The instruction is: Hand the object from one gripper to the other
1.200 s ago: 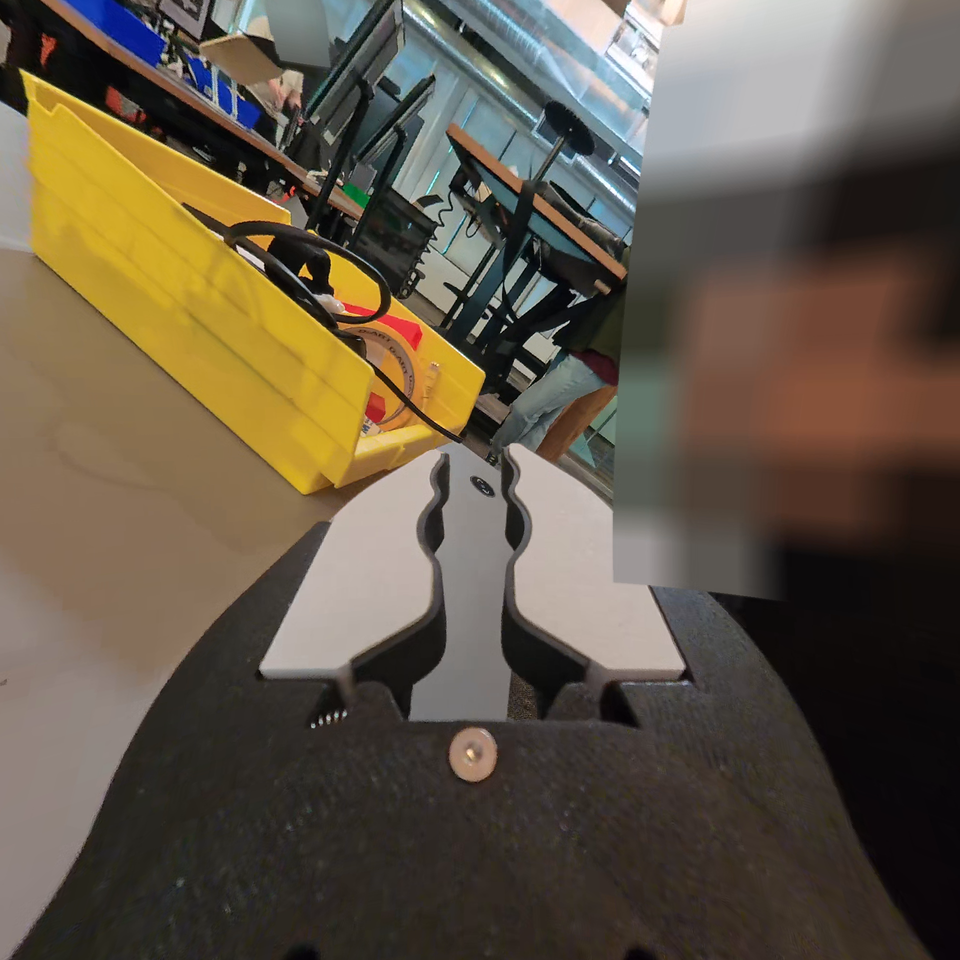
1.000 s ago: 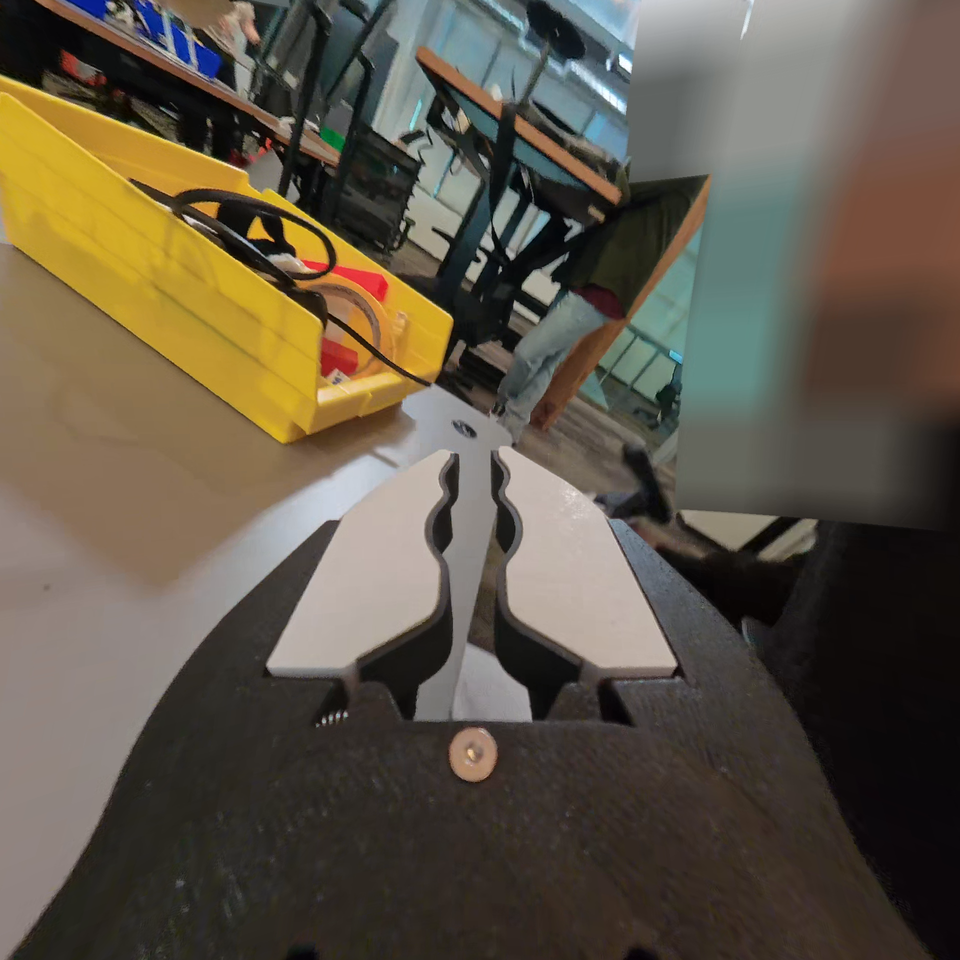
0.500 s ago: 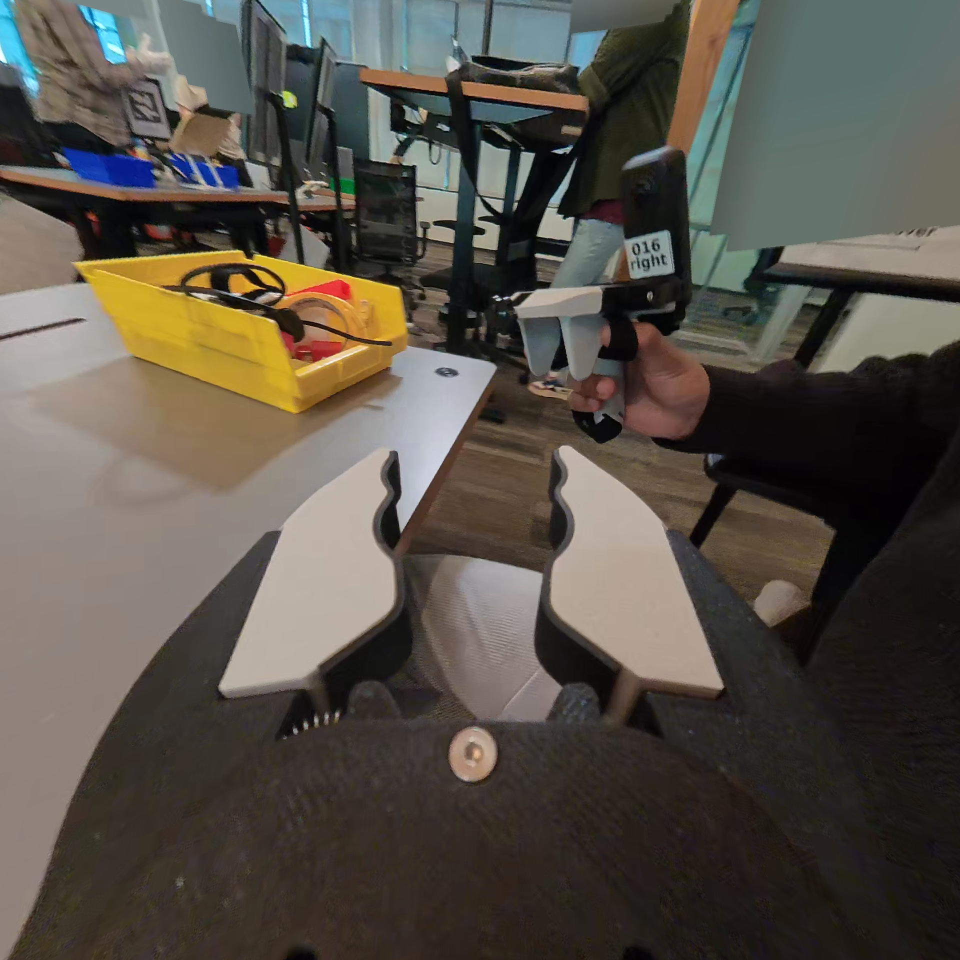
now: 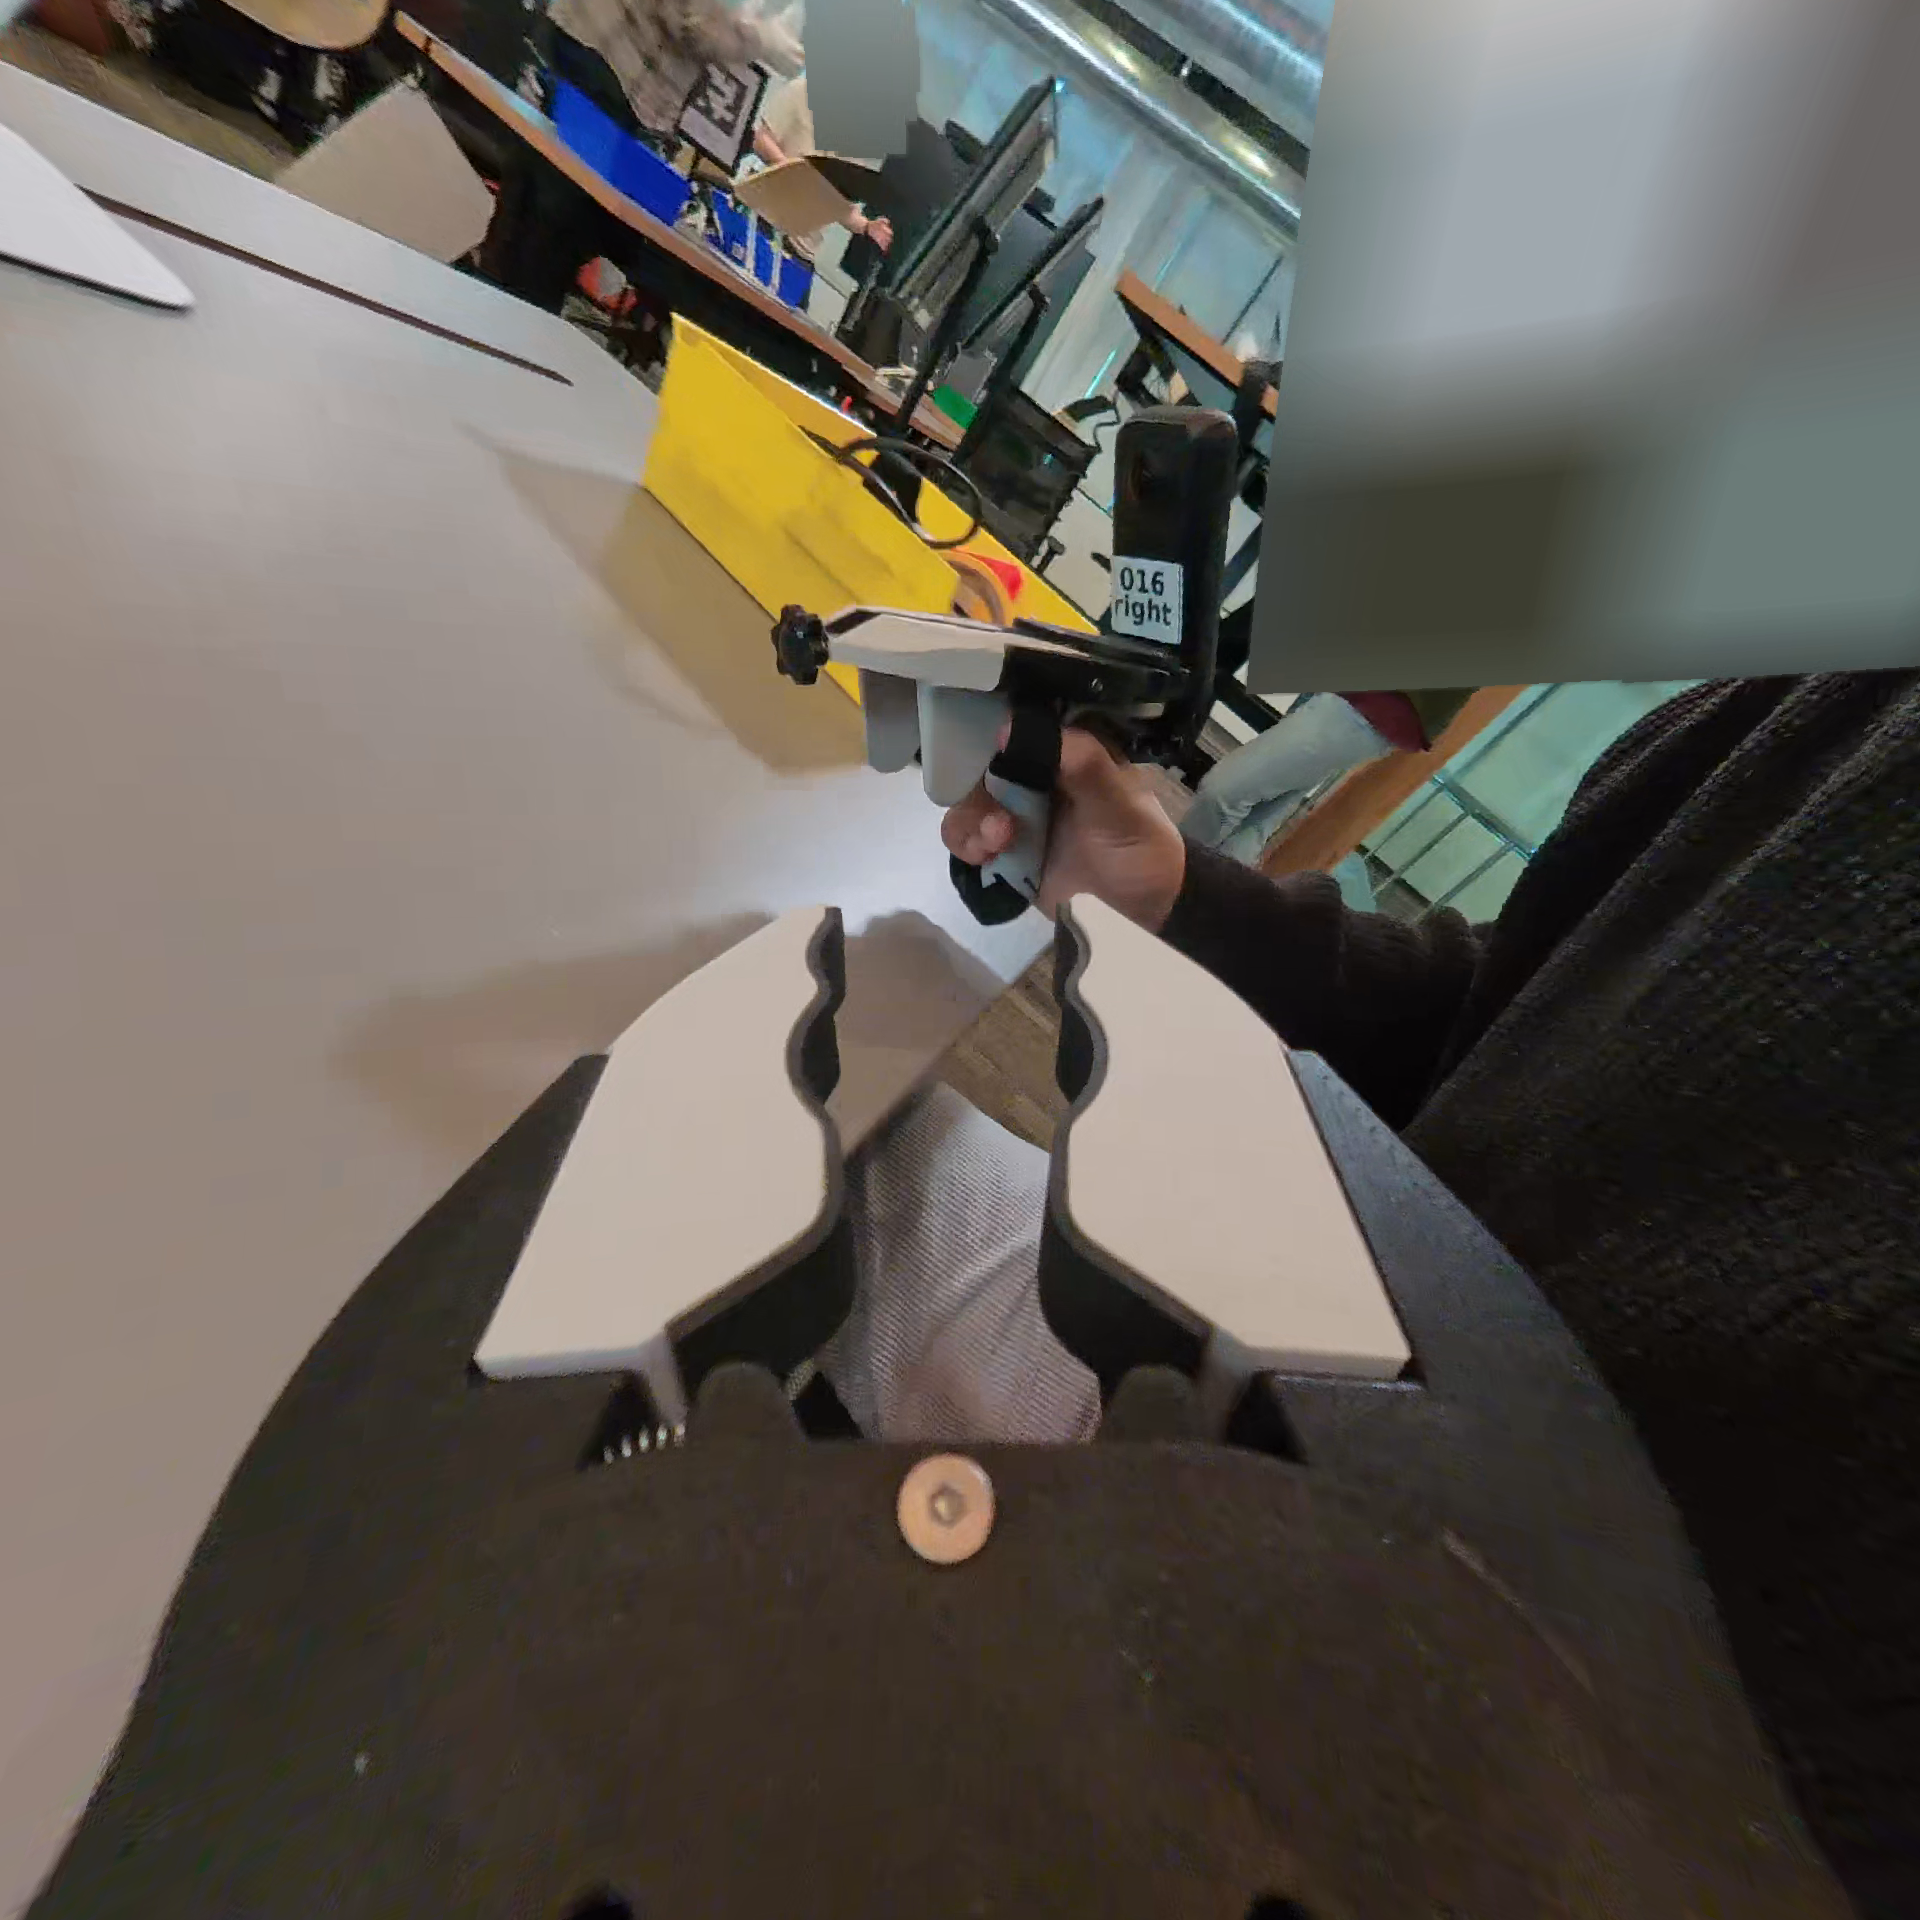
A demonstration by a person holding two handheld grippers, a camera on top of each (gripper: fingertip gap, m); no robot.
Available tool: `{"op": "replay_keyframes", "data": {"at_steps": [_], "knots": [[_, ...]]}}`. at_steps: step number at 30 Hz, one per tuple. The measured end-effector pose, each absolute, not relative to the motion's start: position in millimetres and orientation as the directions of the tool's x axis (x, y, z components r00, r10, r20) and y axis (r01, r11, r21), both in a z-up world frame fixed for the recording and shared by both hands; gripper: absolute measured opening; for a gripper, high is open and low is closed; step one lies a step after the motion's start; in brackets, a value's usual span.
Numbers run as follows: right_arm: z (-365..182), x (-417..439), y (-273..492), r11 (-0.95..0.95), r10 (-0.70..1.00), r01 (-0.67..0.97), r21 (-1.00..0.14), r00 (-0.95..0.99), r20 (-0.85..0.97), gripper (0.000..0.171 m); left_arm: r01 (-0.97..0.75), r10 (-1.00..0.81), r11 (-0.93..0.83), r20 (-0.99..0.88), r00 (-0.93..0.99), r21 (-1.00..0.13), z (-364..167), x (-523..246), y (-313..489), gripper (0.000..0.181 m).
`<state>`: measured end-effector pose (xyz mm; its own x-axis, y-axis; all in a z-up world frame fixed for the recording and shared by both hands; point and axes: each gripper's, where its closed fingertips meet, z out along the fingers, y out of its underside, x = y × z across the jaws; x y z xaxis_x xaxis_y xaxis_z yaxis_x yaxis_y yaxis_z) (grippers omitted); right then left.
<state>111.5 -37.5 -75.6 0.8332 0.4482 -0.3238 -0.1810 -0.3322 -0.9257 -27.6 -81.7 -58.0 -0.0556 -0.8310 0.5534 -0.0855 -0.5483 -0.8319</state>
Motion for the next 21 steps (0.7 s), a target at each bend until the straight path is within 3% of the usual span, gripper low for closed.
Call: {"op": "replay_keyframes", "data": {"at_steps": [7,12,16,21], "knots": [[-54,106,-14,-0.275,0.569,-0.117,-0.954,0.781,-0.260,0.011,-0.037,-0.831,-0.554,0.555,-0.037,-0.832,-44,33,-40,0.045],[-30,106,-4,-0.251,0.646,-0.193,-0.949,0.696,-0.312,0.011,-0.091,-0.979,-0.194,0.188,0.077,-0.977,-53,73,-7,0.055],[-23,116,6,-0.228,0.669,-0.165,-0.959,0.690,-0.278,0.011,-0.215,-0.983,0.174,-0.182,0.019,-0.961,-67,95,12,0.058],[-34,103,9,-0.360,0.707,-0.295,-0.885,0.533,-0.465,0.011,-0.140,-0.972,0.234,-0.228,-0.055,-0.962,-62,102,2,0.055]]}}
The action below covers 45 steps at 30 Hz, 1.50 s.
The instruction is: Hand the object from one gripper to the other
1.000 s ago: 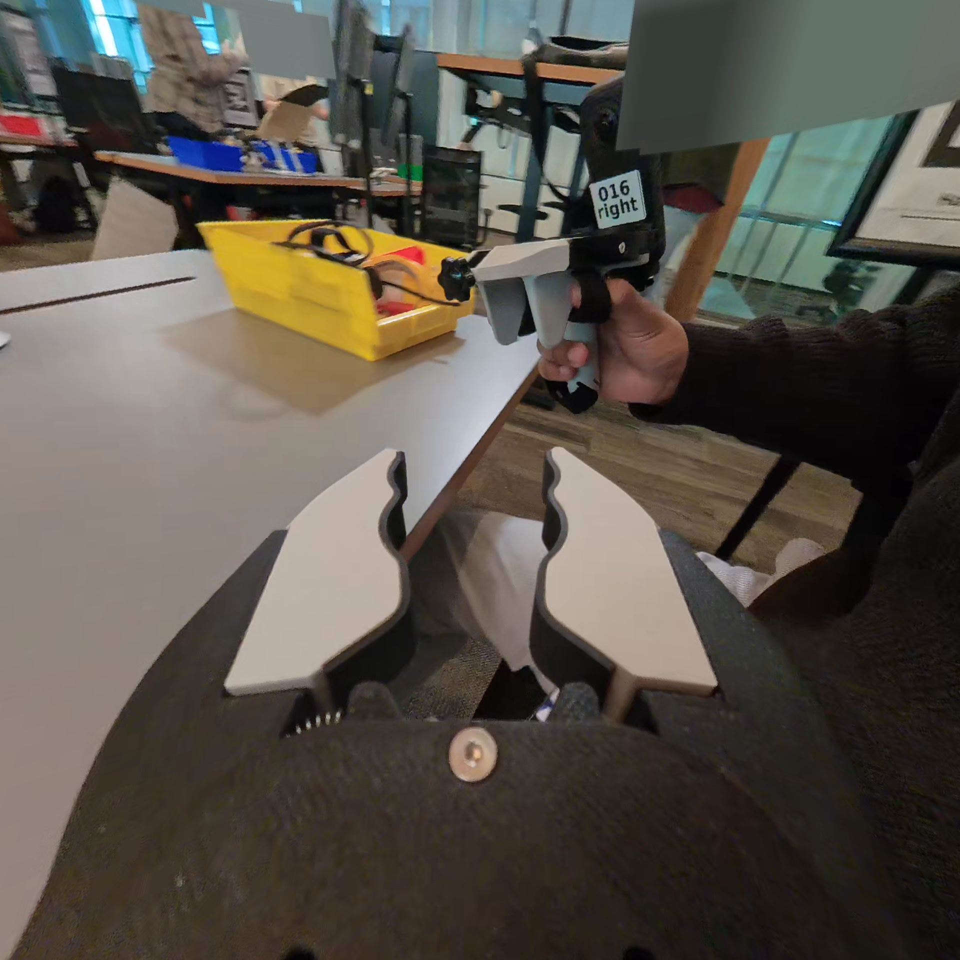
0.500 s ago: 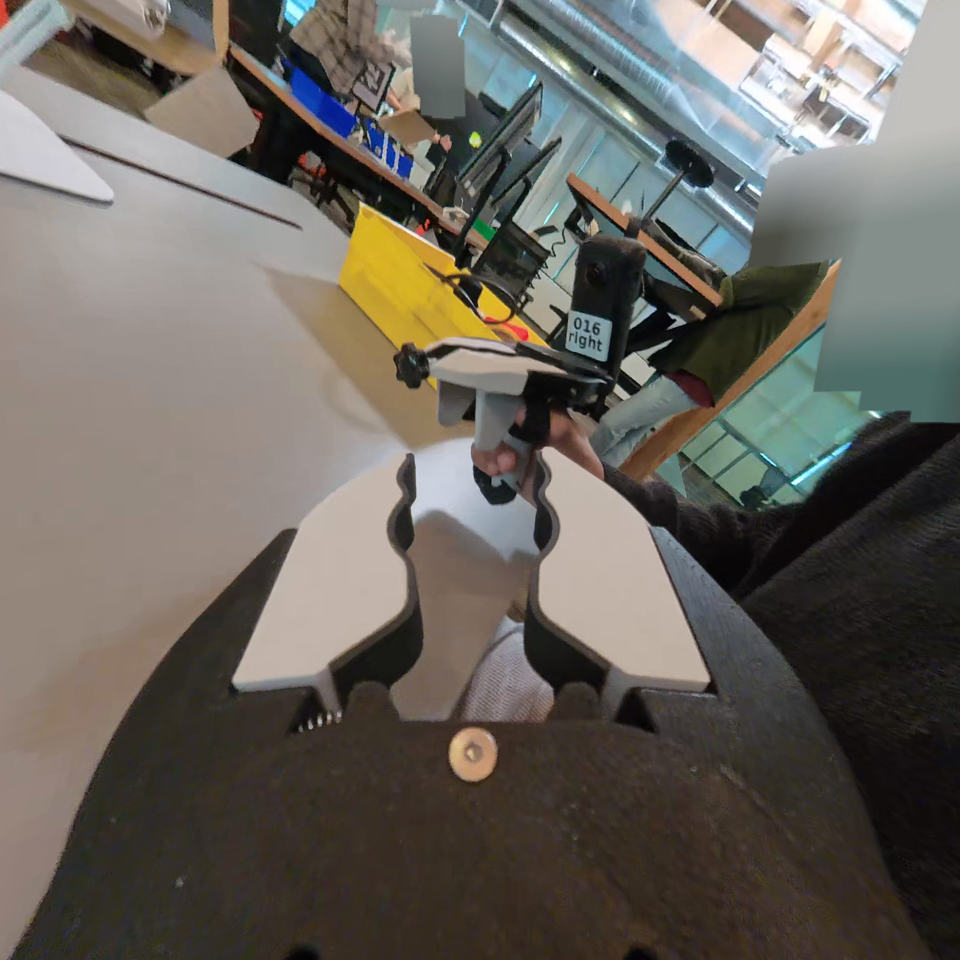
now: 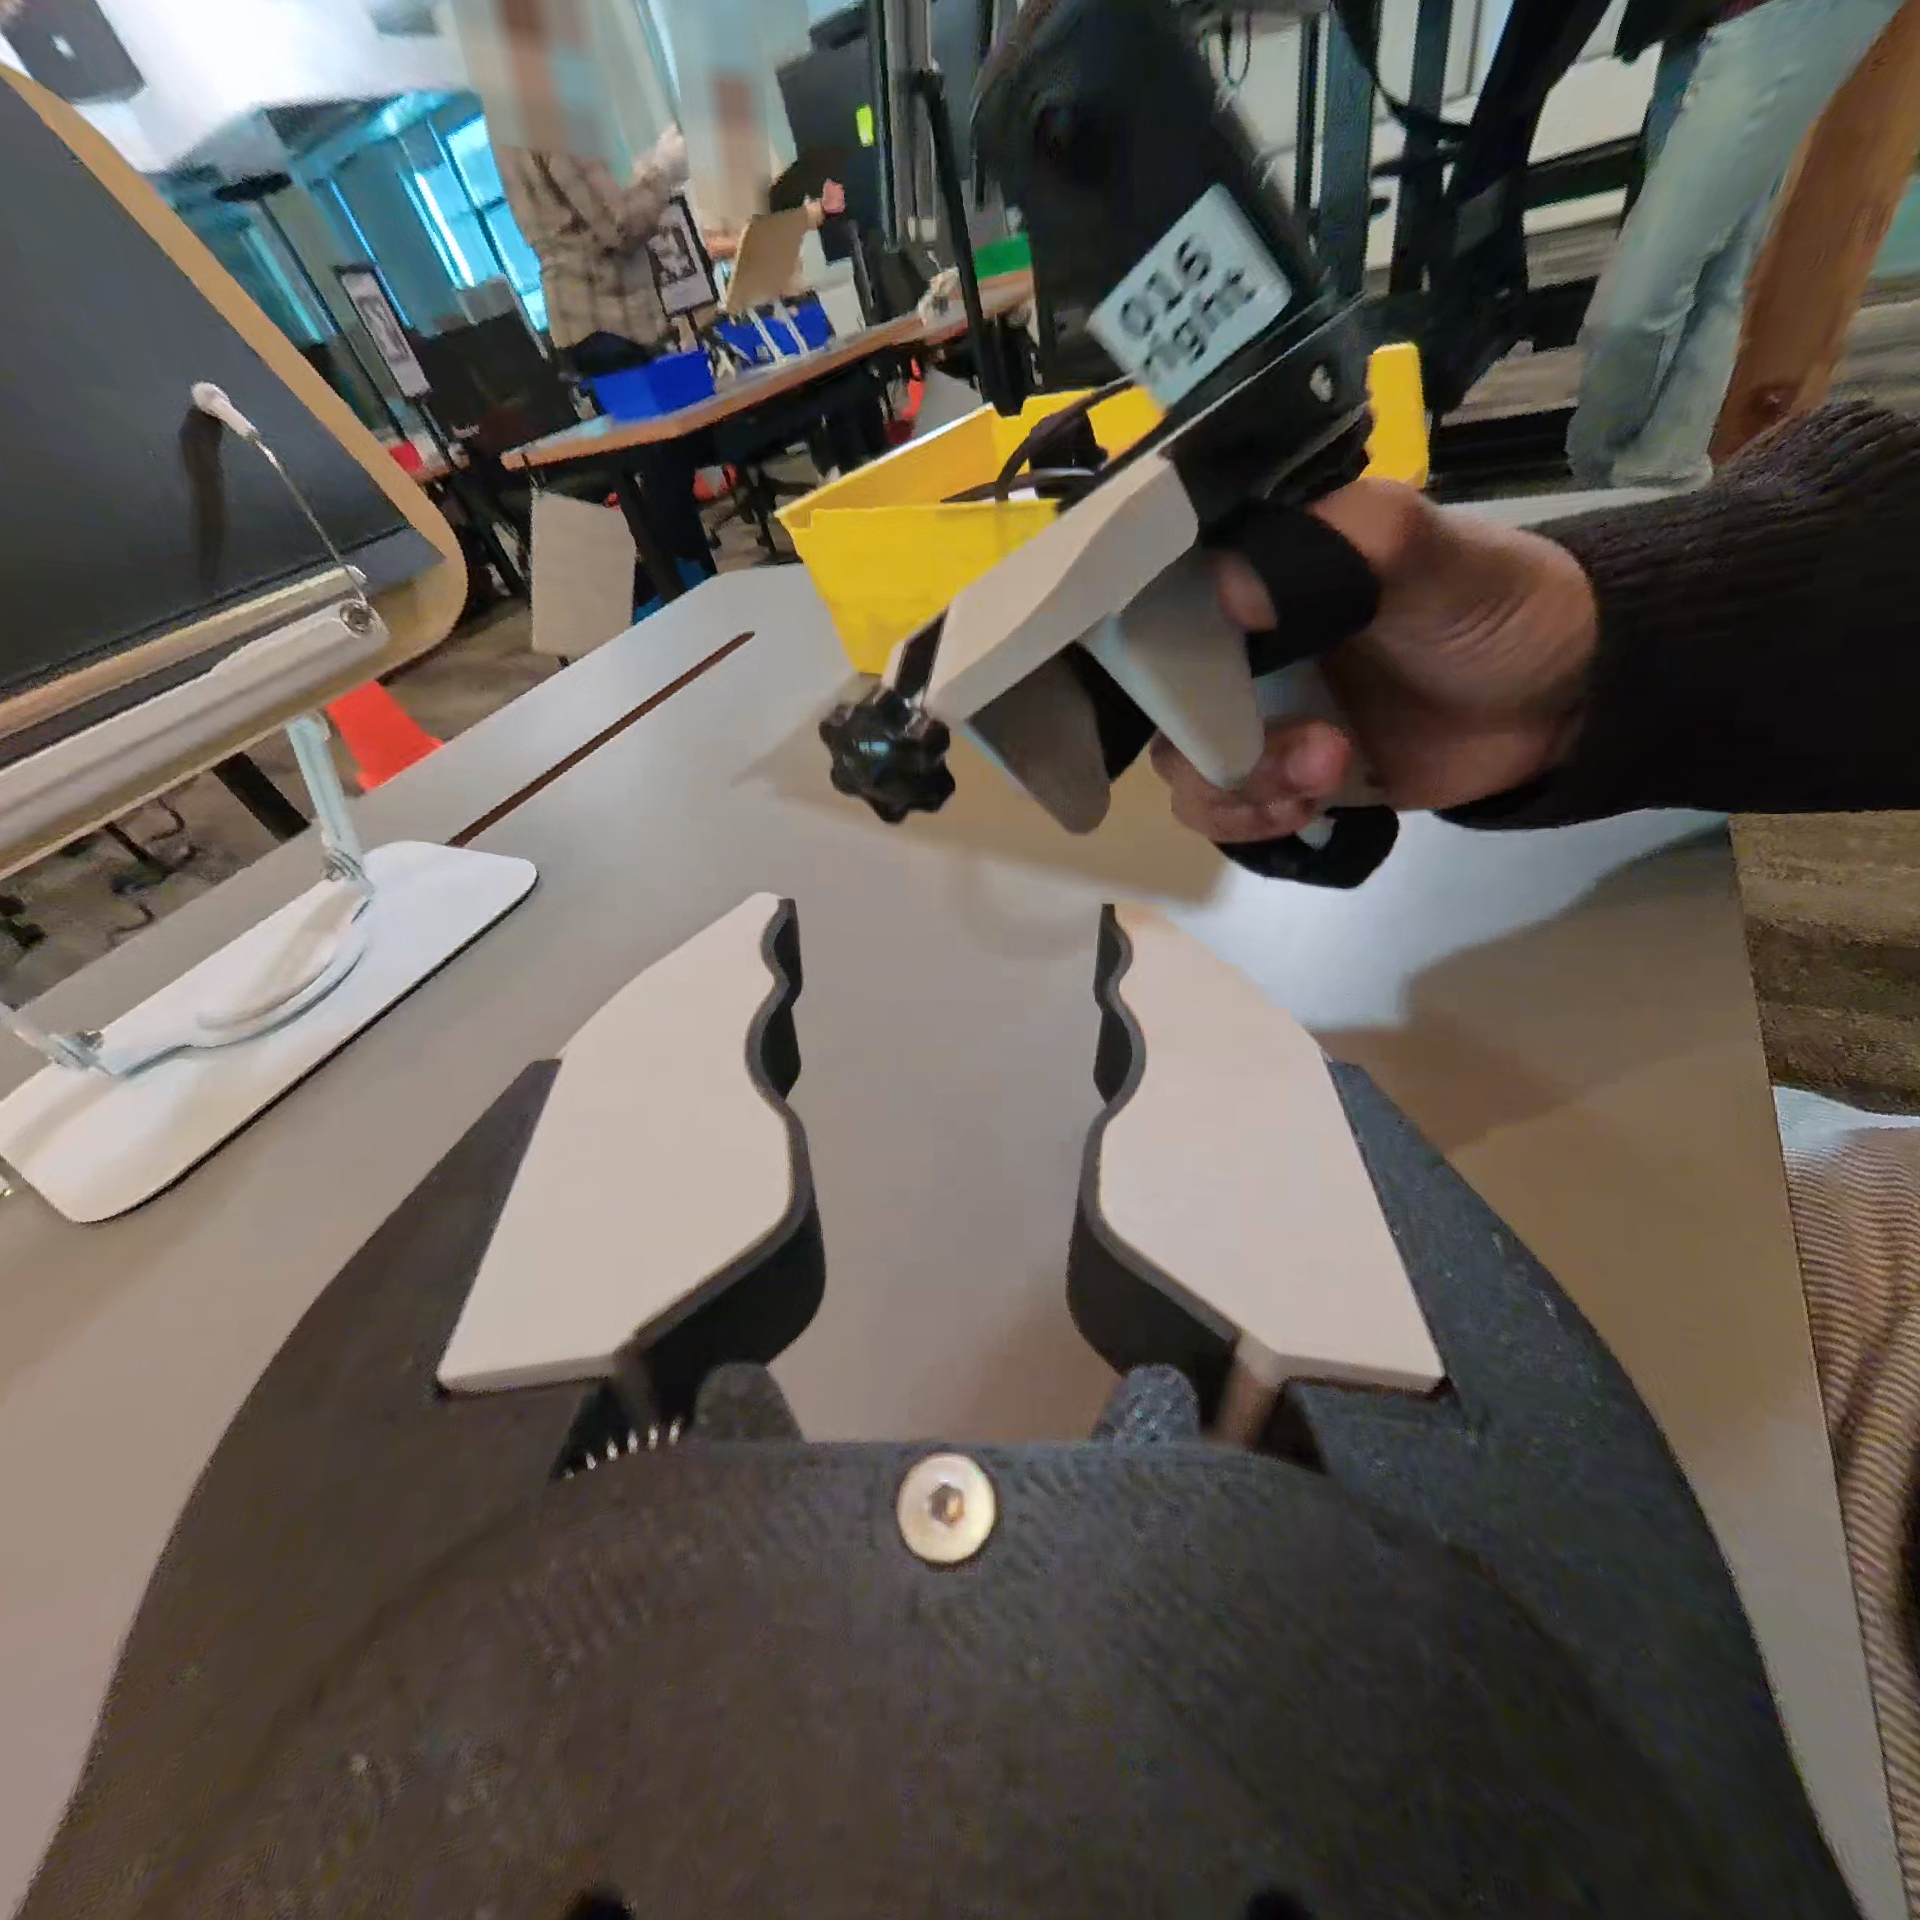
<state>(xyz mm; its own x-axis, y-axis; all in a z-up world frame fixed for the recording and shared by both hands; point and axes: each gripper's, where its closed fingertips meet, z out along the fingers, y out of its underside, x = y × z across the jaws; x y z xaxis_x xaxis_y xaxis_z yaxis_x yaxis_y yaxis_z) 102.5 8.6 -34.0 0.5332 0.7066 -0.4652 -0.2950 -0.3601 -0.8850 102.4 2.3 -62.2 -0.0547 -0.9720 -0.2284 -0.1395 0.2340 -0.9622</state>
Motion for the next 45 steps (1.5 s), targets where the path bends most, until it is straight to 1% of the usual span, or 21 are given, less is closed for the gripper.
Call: {"op": "replay_keyframes", "data": {"at_steps": [3,5,7,10,19,23,25,27,29,34,35,37,39,41,42,43,45], "knots": [[-48,91,7,-0.480,0.697,-0.327,-0.814,0.423,-0.580,0.011,-0.083,-0.966,0.255,-0.248,-0.078,-0.963,-69,84,-8,0.048],[-53,84,6,-0.548,0.688,-0.341,-0.763,0.334,-0.644,0.011,-0.065,-0.950,0.307,-0.301,-0.082,-0.950,-72,72,-10,0.043],[-59,78,6,-0.609,0.668,-0.340,-0.717,0.268,-0.694,0.011,-0.043,-0.953,0.301,-0.299,-0.049,-0.953,-68,68,-4,0.043],[-69,72,7,-0.657,0.646,-0.322,-0.682,0.226,-0.729,0.011,-0.031,-0.976,0.210,-0.207,-0.070,-0.977,-68,68,-1,0.048],[-73,74,6,-0.725,0.598,-0.340,-0.599,0.119,-0.792,0.011,-0.034,-0.981,0.178,-0.175,-0.077,-0.983,-69,69,4,0.046],[-70,70,-1,-0.741,0.591,-0.340,-0.579,0.080,-0.803,0.011,-0.053,-0.973,0.216,-0.210,-0.101,-0.975,-72,73,-3,0.045],[-69,69,-4,-0.740,0.593,-0.335,-0.583,0.083,-0.801,0.011,-0.055,-0.965,0.240,-0.233,-0.119,-0.969,-74,76,-7,0.041],[-69,71,-7,-0.736,0.594,-0.338,-0.587,0.094,-0.799,0.011,-0.049,-0.959,0.258,-0.250,-0.131,-0.965,-74,79,-10,0.035],[-68,75,-9,-0.729,0.594,-0.353,-0.586,0.098,-0.799,0.011,-0.039,-0.955,0.264,-0.255,-0.149,-0.964,-73,82,-14,0.025],[-64,82,-13,-0.708,0.599,-0.389,-0.589,0.110,-0.793,0.012,-0.029,-0.948,0.278,-0.269,-0.169,-0.960,-68,88,-19,0.024],[-65,84,-13,-0.702,0.598,-0.398,-0.590,0.120,-0.792,0.017,-0.026,-0.947,0.278,-0.270,-0.175,-0.960,-68,89,-19,0.024],[-61,91,-14,-0.673,0.615,-0.429,-0.602,0.127,-0.778,0.033,-0.014,-0.955,0.255,-0.249,-0.161,-0.967,-63,92,-17,0.025],[-50,103,-13,-0.601,0.646,-0.495,-0.627,0.160,-0.746,0.047,0.003,-0.972,0.183,-0.181,-0.150,-0.983,-57,95,-11,0.025],[-39,117,-12,-0.470,0.690,-0.542,-0.697,0.267,-0.673,0.049,0.009,-0.986,0.063,-0.064,-0.157,-0.998,-54,98,-3,0.025],[-34,123,-12,-0.389,0.708,-0.538,-0.748,0.345,-0.616,0.051,0.012,-0.985,-0.011,0.009,-0.174,-1.000,-53,99,-1,0.025],[-29,128,-12,-0.298,0.721,-0.513,-0.805,0.431,-0.542,0.051,0.015,-0.976,-0.097,0.092,-0.195,-0.995,-51,99,2,0.025],[-20,132,-14,-0.104,0.726,-0.394,-0.913,0.597,-0.341,0.051,0.017,-0.930,-0.284,0.272,-0.247,-0.959,-47,98,7,0.025]]}}
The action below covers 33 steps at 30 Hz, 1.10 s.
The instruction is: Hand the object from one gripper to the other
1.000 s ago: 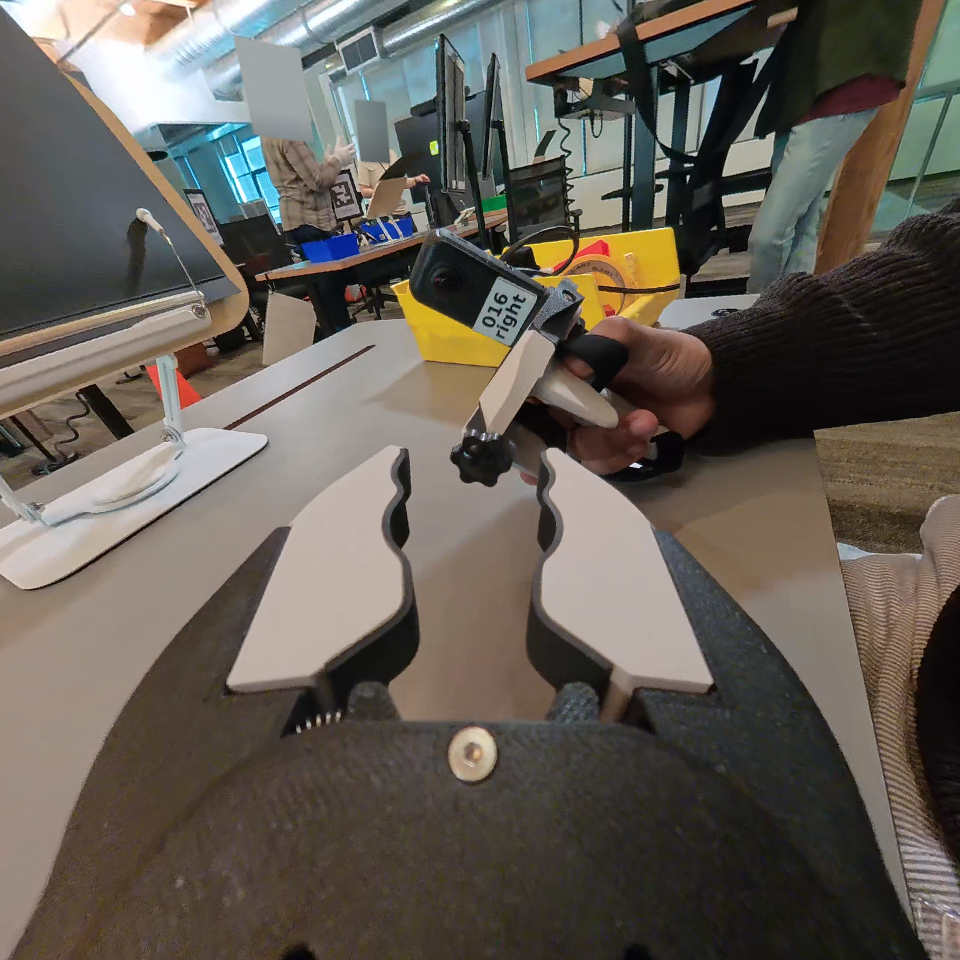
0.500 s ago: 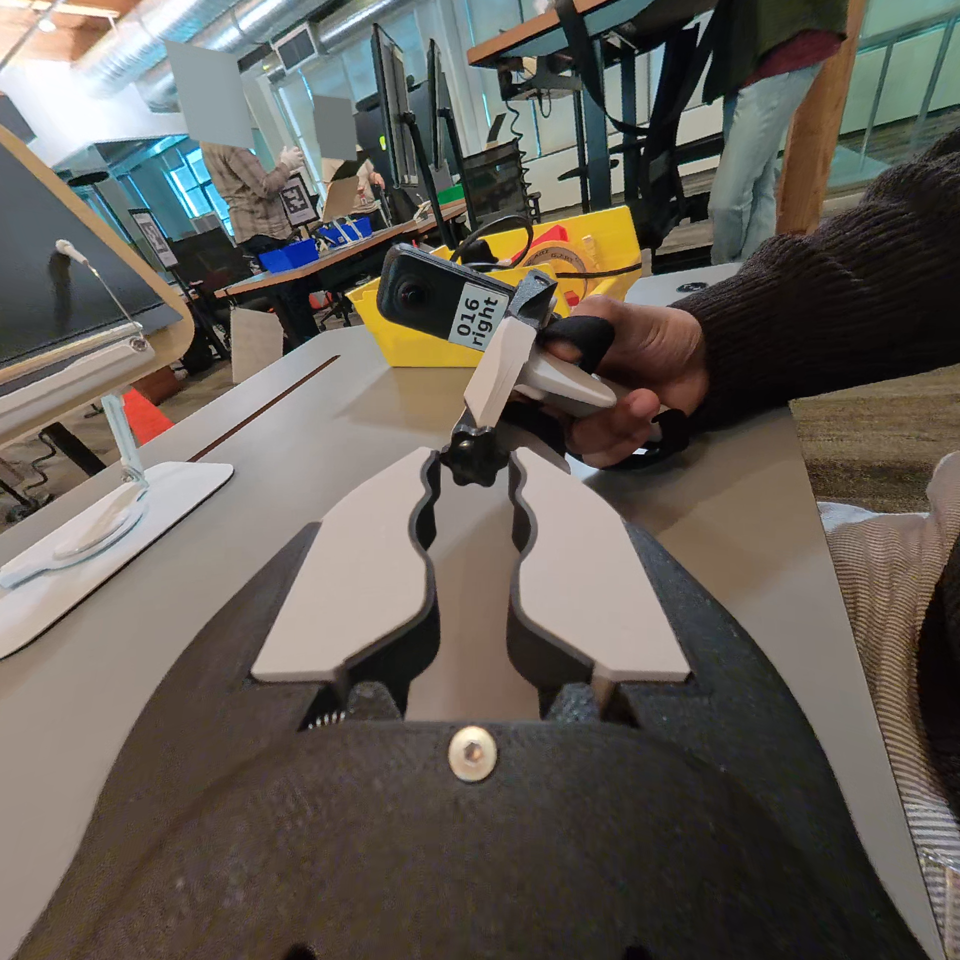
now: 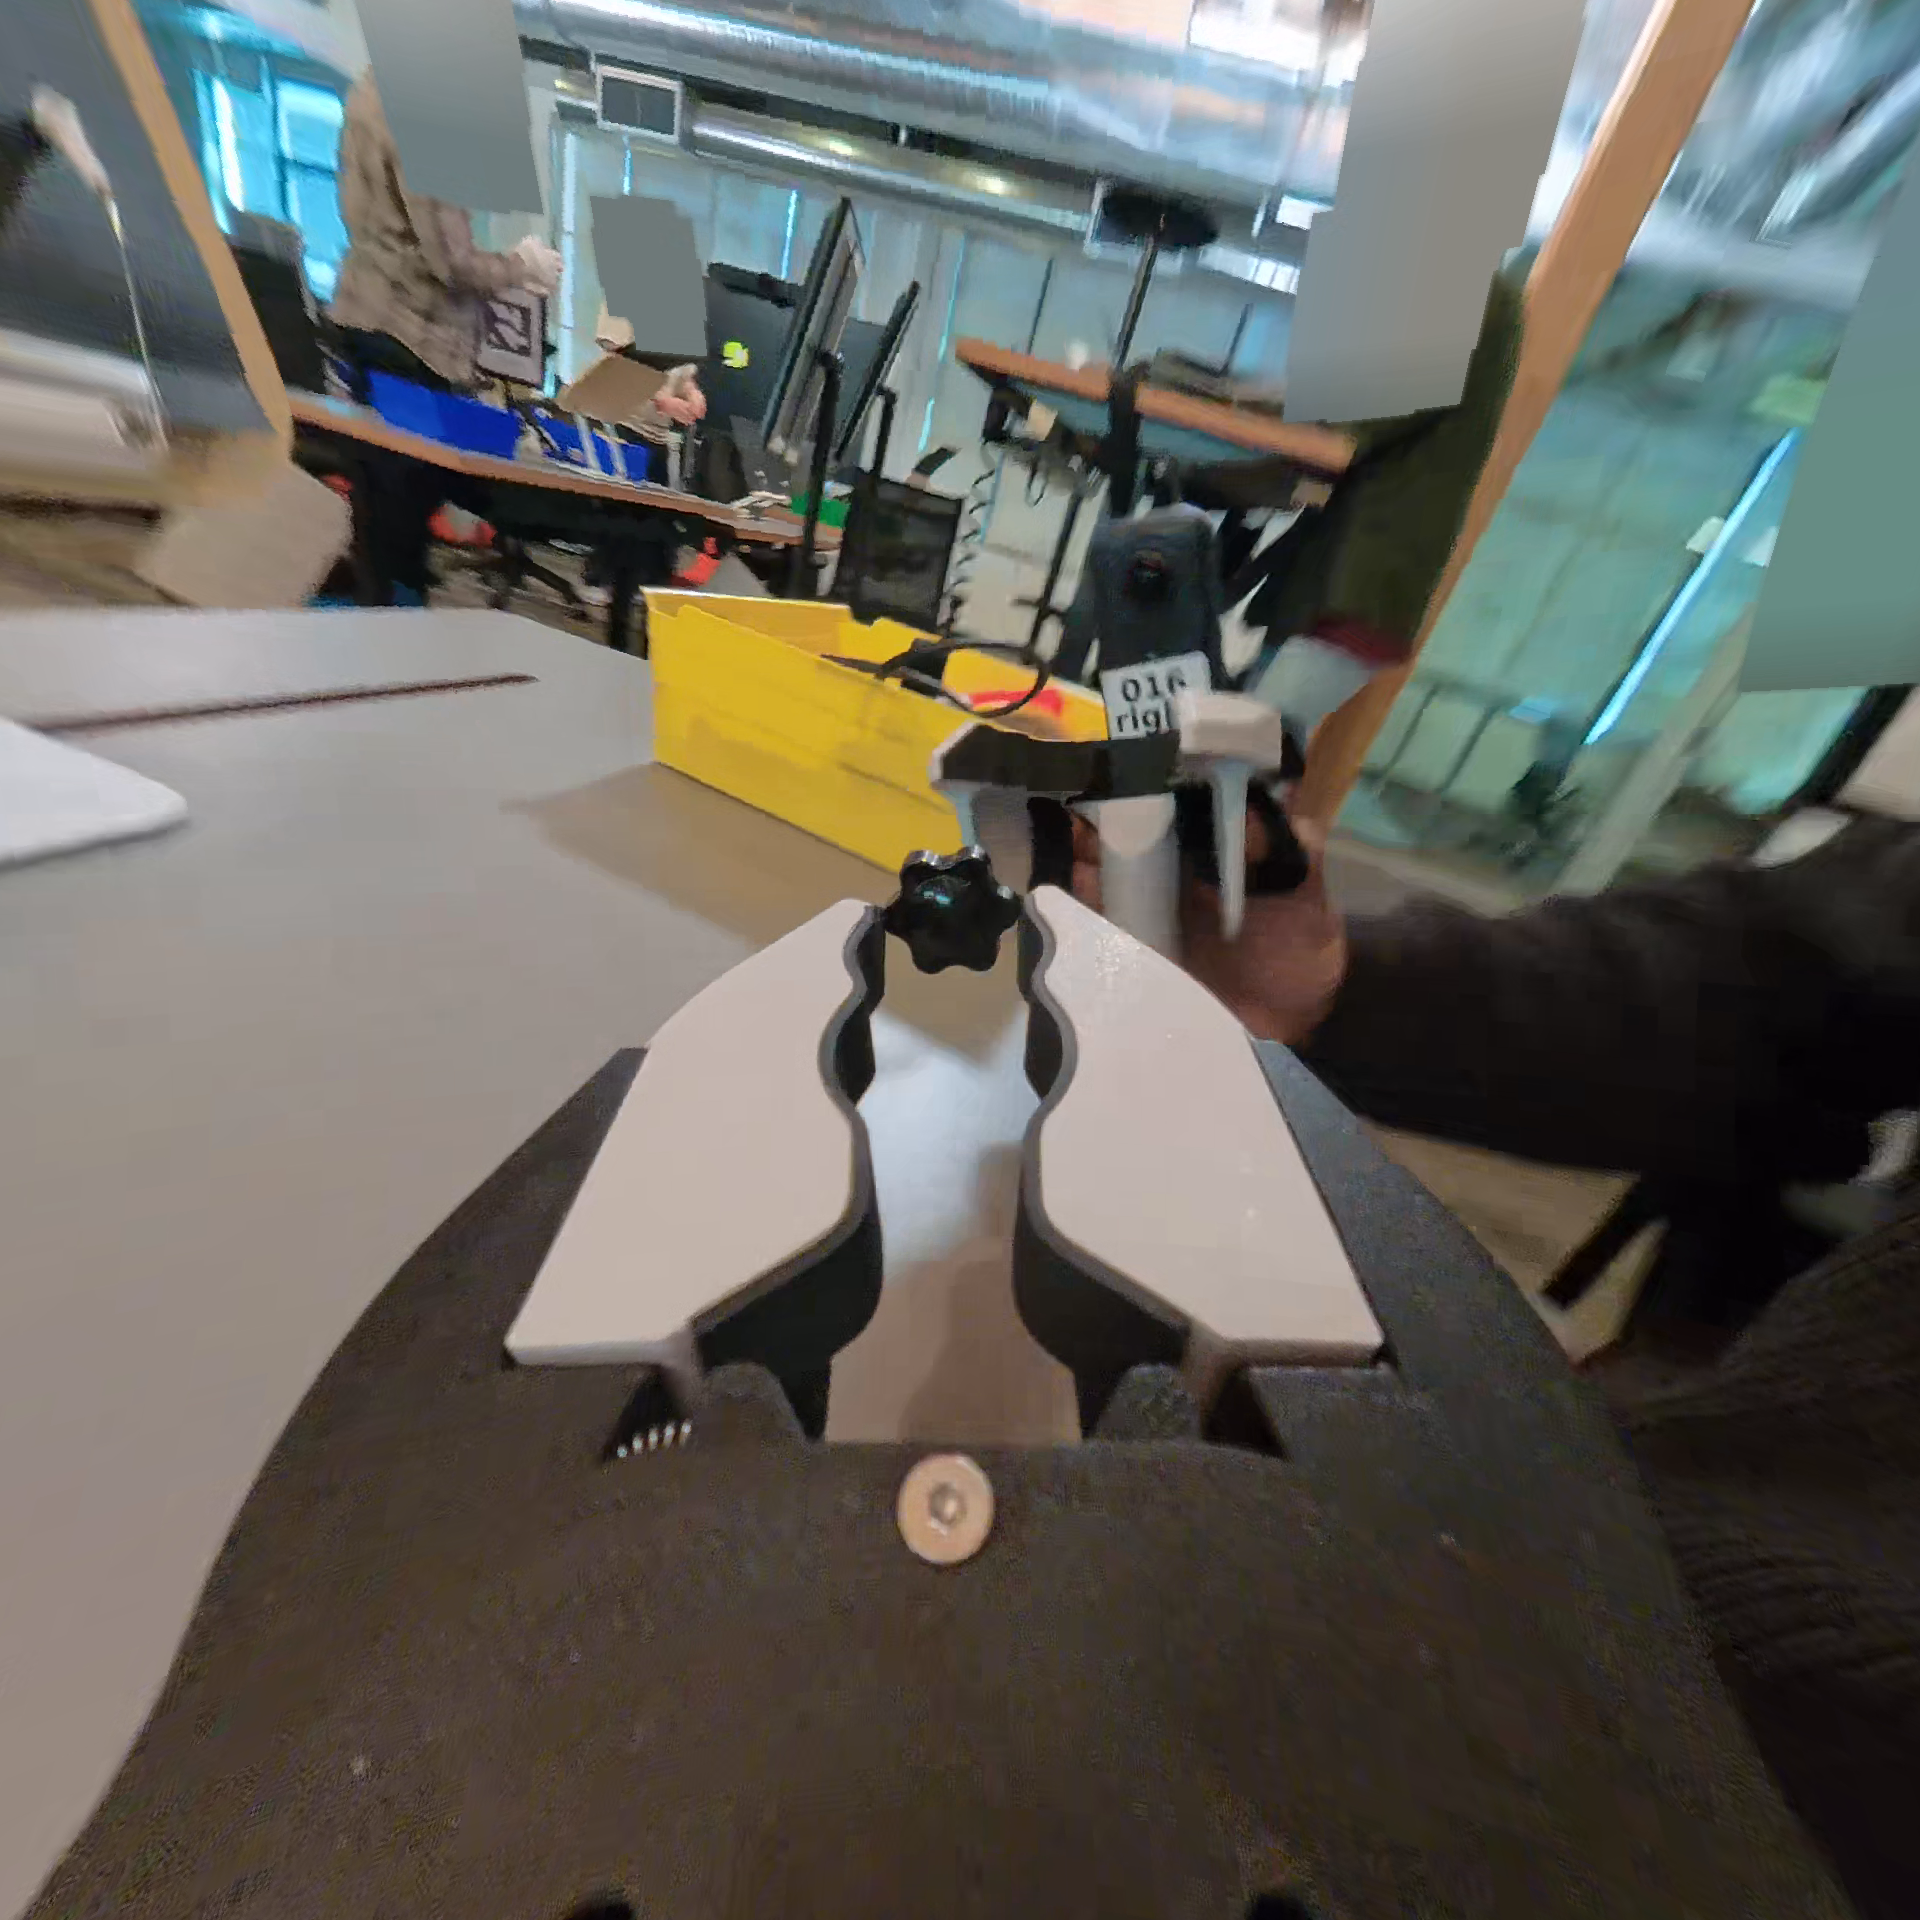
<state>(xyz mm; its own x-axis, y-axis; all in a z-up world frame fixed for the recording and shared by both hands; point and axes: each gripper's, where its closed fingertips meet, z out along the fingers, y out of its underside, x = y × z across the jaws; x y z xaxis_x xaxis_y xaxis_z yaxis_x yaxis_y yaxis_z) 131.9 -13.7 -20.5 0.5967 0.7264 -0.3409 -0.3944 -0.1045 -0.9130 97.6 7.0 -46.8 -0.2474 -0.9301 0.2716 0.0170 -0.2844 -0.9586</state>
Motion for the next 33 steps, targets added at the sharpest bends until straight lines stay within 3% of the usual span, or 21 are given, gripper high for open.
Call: {"op": "replay_keyframes", "data": {"at_steps": [4,11,16,23,28,33], "knots": [[-25,115,-15,0.153,0.670,-0.020,-0.988,0.737,0.089,0.054,-0.039,-0.766,-0.584,0.566,-0.303,-0.811,-50,98,20,0.024],[-52,99,-9,0.200,0.603,0.293,-0.935,0.715,0.353,0.054,-0.234,-0.459,-0.787,0.794,-0.399,-0.572,-59,98,9,0.024],[-63,99,-9,0.184,0.612,0.360,-0.915,0.686,0.393,0.046,-0.366,-0.296,-0.811,0.860,-0.416,-0.457,-66,98,-7,0.024],[-75,88,-11,0.184,0.634,0.423,-0.887,0.638,0.436,0.035,-0.427,-0.251,-0.791,0.869,-0.426,-0.438,-68,97,-18,0.024],[-71,85,-13,0.191,0.639,0.394,-0.899,0.645,0.419,0.024,-0.460,-0.203,-0.782,0.870,-0.449,-0.420,-65,96,-26,0.024],[-65,84,-15,0.199,0.644,0.366,-0.909,0.651,0.403,0.023,-0.466,-0.165,-0.785,0.863,-0.478,-0.408,-60,94,-30,0.025]]}}
